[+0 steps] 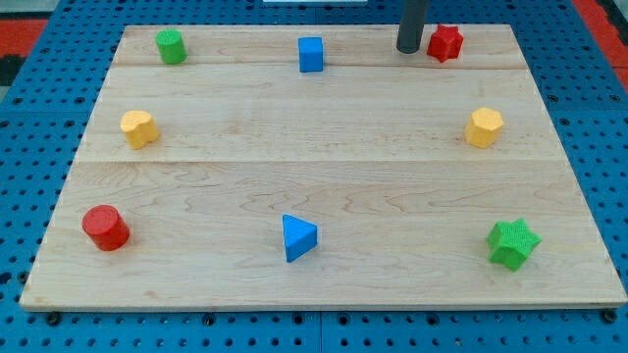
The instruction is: Put the red star at the top right corner of the board
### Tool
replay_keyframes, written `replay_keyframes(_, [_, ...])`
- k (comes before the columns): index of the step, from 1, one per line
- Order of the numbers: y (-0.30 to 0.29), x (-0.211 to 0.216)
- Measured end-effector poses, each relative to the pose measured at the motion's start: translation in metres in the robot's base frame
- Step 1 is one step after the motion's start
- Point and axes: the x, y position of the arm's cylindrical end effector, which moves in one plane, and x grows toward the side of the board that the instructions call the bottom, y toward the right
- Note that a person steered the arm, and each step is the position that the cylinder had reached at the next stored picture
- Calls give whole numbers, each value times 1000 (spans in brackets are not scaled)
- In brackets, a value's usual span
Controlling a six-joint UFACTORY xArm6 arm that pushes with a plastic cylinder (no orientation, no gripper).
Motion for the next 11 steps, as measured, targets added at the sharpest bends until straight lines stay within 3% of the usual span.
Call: replay_keyframes(11, [31,0])
